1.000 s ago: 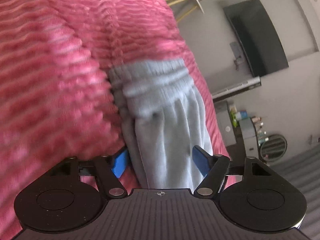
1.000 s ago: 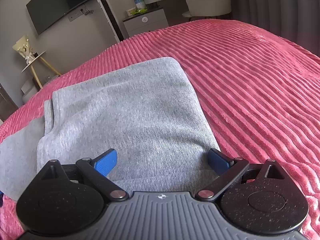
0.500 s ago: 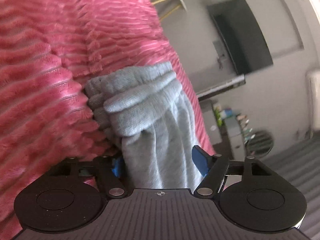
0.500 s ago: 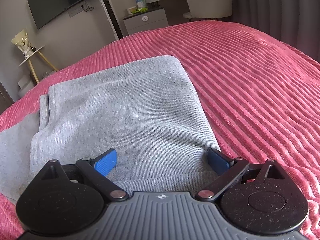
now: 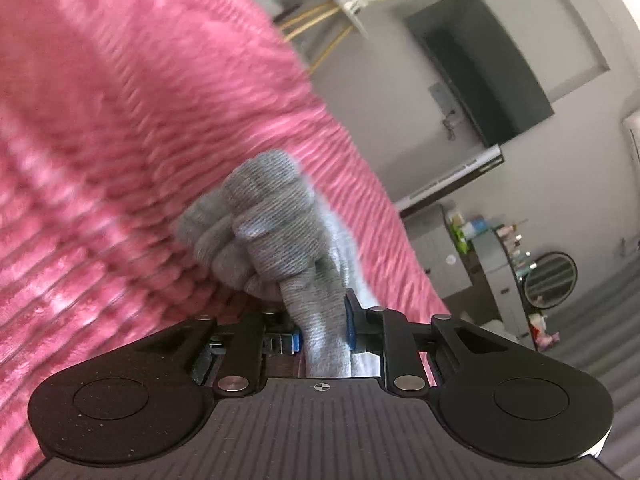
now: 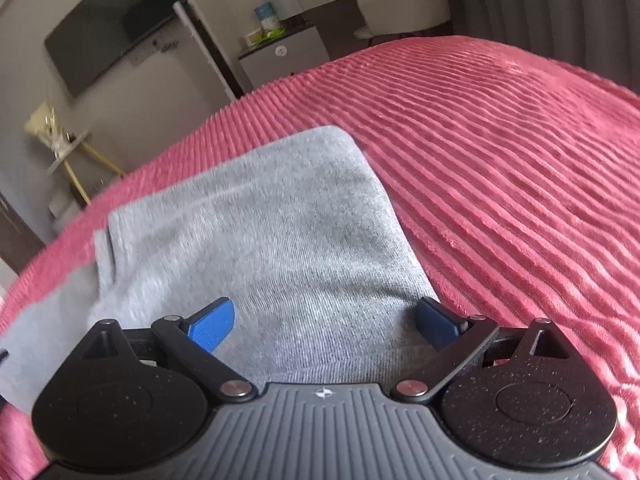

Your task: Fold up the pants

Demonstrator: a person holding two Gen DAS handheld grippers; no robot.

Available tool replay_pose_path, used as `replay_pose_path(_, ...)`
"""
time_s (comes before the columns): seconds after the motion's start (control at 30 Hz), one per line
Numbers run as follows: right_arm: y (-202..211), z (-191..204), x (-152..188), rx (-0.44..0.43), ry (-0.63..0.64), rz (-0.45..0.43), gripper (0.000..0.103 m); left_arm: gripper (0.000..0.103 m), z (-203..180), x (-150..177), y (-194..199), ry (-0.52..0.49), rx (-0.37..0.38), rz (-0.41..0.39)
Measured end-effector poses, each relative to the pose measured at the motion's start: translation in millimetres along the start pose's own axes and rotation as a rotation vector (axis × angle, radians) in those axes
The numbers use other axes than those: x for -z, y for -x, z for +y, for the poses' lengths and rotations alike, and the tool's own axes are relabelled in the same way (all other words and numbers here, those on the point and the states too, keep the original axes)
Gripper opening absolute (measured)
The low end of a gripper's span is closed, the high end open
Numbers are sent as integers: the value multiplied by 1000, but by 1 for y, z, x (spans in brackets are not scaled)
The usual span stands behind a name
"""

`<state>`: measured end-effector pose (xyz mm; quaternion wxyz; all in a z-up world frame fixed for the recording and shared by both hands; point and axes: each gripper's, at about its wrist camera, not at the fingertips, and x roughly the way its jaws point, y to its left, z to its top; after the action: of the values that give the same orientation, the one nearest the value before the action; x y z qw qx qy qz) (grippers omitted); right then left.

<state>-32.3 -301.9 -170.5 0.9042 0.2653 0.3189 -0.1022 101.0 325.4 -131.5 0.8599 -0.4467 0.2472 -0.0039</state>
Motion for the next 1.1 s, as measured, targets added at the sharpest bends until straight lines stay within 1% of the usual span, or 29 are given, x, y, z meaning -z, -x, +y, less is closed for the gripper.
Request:
replay_pose_path(0.07,7,-7,-2,-33,-63,-16,97,19,-28,5,10,-79,3,-40)
replay_pose_path(0.1,10,-11,-3,-46,-89,-22,97,19,-48,9,16,-135,16,-54)
replay_pose_path(0.13,14,-15,-4,-57,-117,-29,97,19,-71,15,22,-195,38,-67)
replay_pose_path(0.2,22,-21,-5,-68,-164,-43,97,19,-114,32,32,-315,110,-82)
replay_pose_path(0.27,31,-28,-6,-75,-210,-73,97,19,-169,65,44,-482,186,-83)
replay_pose_path(0.33,41,-32,-8,-57,-235,-112,97,20,-217,107,48,-625,265,-50)
replay_pose_path(0.4,53,-33,-10,-20,-234,-171,97,20,-252,155,44,-741,343,7)
replay_pose_path(0.43,59,-33,-10,-5,-230,-197,97,21,-266,184,36,-790,374,48)
replay_pose_path(0.47,64,-33,-11,15,-216,-224,97,24,-276,208,28,-821,385,94)
replay_pose_path(0.5,69,-32,-11,35,-195,-247,97,31,-283,233,17,-845,387,148)
replay_pose_path(0.53,72,-33,-12,45,-179,-260,97,35,-289,264,2,-861,375,217)
replay_pose_path(0.57,74,-33,-12,42,-167,-266,97,45,-290,288,-12,-859,357,269)
replay_pose_path(0.6,74,-34,-12,34,-165,-263,97,60,-288,318,-28,-867,327,346)
replay_pose_path(0.63,73,-36,-12,27,-170,-255,97,65,-285,339,-40,-891,285,420)
replay_pose_path(0.67,72,-38,-11,29,-176,-249,97,66,-280,363,-51,-943,212,502)
replay_pose_path(0.7,70,-40,-12,38,-185,-243,97,64,-274,378,-53,-1008,169,530)
replay_pose_path(0.73,68,-42,-13,42,-197,-235,97,65,-271,385,-43,-1082,183,505)
replay_pose_path(0.77,66,-46,-13,38,-214,-221,97,68,-272,384,-29,-1141,213,498)
replay_pose_path(0.8,63,-50,-13,30,-233,-207,97,78,-275,377,-17,-1151,244,519)
replay_pose_path(0.83,61,-51,-12,15,-244,-195,97,84,-276,369,-7,-1133,277,530)
replay_pose_path(0.87,58,-52,-11,-2,-256,-178,97,94,-275,357,8,-1088,306,524)
replay_pose_path(0.9,56,-53,-10,-11,-268,-164,97,96,-270,344,21,-1033,332,506)
replay_pose_path(0.93,53,-52,-9,-20,-276,-152,97,96,-263,328,35,-965,368,480)
replay_pose_path(0.97,51,-51,-9,-37,-276,-139,97,96,-256,316,46,-920,379,459)
replay_pose_path(1.0,50,-47,-9,-65,-254,-129,97,96,-248,306,56,-885,377,427)
replay_pose_path(1.03,49,-38,-8,-89,-200,-122,97,97,-242,293,62,-859,366,382)
replay_pose_path(1.07,50,-26,-8,-97,-124,-119,97,97,-235,284,70,-841,332,330)
replay_pose_path(1.1,51,-12,-8,-101,-34,-122,97,97,-230,271,68,-819,293,293)
